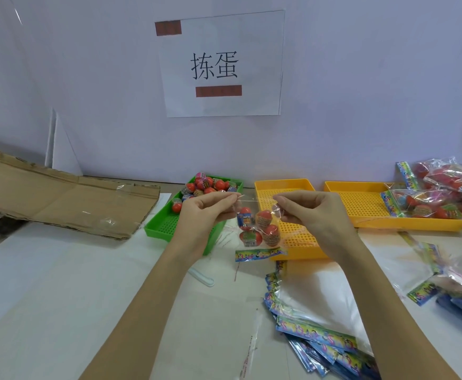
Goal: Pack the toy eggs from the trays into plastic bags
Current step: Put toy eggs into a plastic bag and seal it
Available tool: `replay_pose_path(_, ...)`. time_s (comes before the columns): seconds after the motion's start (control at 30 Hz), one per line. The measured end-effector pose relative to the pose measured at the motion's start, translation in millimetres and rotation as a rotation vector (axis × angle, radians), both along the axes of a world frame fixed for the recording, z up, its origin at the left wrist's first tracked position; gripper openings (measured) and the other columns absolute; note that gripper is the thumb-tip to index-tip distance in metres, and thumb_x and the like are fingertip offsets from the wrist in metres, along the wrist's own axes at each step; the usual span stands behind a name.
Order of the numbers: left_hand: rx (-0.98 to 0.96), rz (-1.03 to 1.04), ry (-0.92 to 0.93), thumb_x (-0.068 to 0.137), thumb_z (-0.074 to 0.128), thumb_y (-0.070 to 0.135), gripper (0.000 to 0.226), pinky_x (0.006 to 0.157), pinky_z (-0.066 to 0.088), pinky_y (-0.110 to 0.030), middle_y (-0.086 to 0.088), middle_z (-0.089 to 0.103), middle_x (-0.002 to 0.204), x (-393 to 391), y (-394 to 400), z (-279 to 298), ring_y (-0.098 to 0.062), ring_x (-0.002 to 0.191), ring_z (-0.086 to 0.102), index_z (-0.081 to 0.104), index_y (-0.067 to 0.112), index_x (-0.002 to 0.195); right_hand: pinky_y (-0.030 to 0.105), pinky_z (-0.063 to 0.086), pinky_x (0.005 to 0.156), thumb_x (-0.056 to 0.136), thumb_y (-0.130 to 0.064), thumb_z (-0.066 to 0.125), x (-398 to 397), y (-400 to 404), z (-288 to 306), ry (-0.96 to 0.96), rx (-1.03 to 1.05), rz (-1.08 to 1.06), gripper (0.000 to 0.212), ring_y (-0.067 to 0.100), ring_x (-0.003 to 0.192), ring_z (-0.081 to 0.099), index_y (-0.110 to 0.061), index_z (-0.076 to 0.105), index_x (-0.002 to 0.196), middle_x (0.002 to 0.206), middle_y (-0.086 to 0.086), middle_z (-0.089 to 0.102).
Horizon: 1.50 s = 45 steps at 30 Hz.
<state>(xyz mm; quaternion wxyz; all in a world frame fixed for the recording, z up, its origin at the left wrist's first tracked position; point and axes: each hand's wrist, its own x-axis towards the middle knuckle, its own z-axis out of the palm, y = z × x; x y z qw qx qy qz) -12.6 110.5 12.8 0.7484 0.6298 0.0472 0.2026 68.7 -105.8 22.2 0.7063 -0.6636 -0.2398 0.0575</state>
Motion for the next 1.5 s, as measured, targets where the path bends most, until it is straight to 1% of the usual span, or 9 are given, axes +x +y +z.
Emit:
replay_pose_path(0.17,0.021,-0.04,-0.013,0.089,0.076,0.006,0.016,0.076,0.06,-0.023,-0.015,0.079,0.105,-1,9,-1,-0.018,0.091,0.076,0.084,0.013,0.1,0.024,0.061,0.073,0.093,-0.015,0.074,1,-3,0,-0.045,-0.047,0.046,0.015,0.02,0.09,0.077,-0.009,0.081,0.104,0.093,0.009,0.08)
replay_pose_path(0.37,0.028,-0.06,-0.054,0.081,0.08,0.008,0.02,0.075,0.061,-0.024,-0.018,0.079,0.1,-4,17,-2,-0.022,0.089,0.076,0.083,0.009,0.1,0.024,0.061,0.076,0.093,-0.012,0.073,2,-4,-1,-0.052,0.009,0.099,0.02,0.024,0.091,0.077,-0.012,0.079,0.112,0.095,0.011,0.08)
replay_pose_path(0.57,0.048,-0.114,-0.081,0.09,0.069,-0.005,0.015,0.075,0.06,-0.024,-0.019,0.077,0.093,-6,22,-1,-0.022,0.083,0.075,0.081,0.003,0.097,0.023,0.06,0.079,0.092,-0.008,0.073,1,-5,-1,-0.063,0.039,0.143,0.015,0.026,0.093,0.077,-0.007,0.081,0.105,0.096,0.015,0.08)
replay_pose_path(0.87,0.36,-0.04,-0.151,0.09,0.073,-0.003,0.019,0.087,0.058,-0.024,-0.01,0.08,0.095,-9,28,-5,-0.023,0.095,0.076,0.083,0.012,0.096,0.02,0.057,0.078,0.094,0.0,0.069,-2,-4,1,-0.182,-0.055,0.077,0.013,0.019,0.085,0.075,-0.007,0.08,0.093,0.086,0.009,0.079)
replay_pose_path(1.0,0.405,-0.061,-0.142,0.091,0.072,-0.005,0.022,0.089,0.058,-0.024,-0.007,0.079,0.1,-10,30,-4,-0.023,0.1,0.075,0.084,0.012,0.098,0.018,0.056,0.078,0.095,-0.001,0.068,-1,-2,0,-0.19,-0.093,0.047,0.017,0.016,0.086,0.076,-0.011,0.081,0.093,0.087,0.005,0.079)
replay_pose_path(1.1,0.389,-0.075,-0.136,0.096,0.067,-0.002,0.019,0.09,0.058,-0.026,-0.009,0.079,0.101,-11,32,-4,-0.025,0.099,0.074,0.082,0.007,0.102,0.014,0.055,0.077,0.096,0.003,0.062,-2,-1,1,-0.188,-0.124,0.028,0.024,0.01,0.086,0.075,-0.011,0.082,0.093,0.087,0.002,0.08)
replay_pose_path(1.2,0.359,-0.066,-0.135,0.093,0.076,0.012,0.011,0.088,0.058,-0.025,-0.011,0.079,0.098,-10,30,-4,-0.025,0.096,0.075,0.083,0.008,0.101,0.017,0.057,0.078,0.096,0.007,0.055,-2,0,2,-0.161,-0.116,0.021,0.031,0.014,0.089,0.076,-0.009,0.082,0.094,0.089,0.002,0.08)
replay_pose_path(1.33,0.339,-0.029,-0.132,0.082,0.086,0.011,0.014,0.082,0.058,-0.02,-0.008,0.08,0.095,-7,25,-5,-0.02,0.092,0.077,0.084,0.013,0.096,0.022,0.06,0.081,0.1,0.0,0.057,-2,0,1,-0.141,-0.105,0.022,0.028,0.017,0.09,0.076,-0.01,0.082,0.095,0.09,0.004,0.08)
replay_pose_path(1.5,0.304,-0.003,-0.137,0.08,0.088,0.012,0.018,0.078,0.059,-0.021,-0.011,0.081,0.09,-6,25,-6,-0.022,0.083,0.079,0.084,0.017,0.097,0.017,0.056,0.077,0.092,-0.02,0.077,-2,1,-1,-0.201,-0.149,0.032,0.004,0.013,0.085,0.075,-0.019,0.081,0.093,0.087,0.0,0.079)
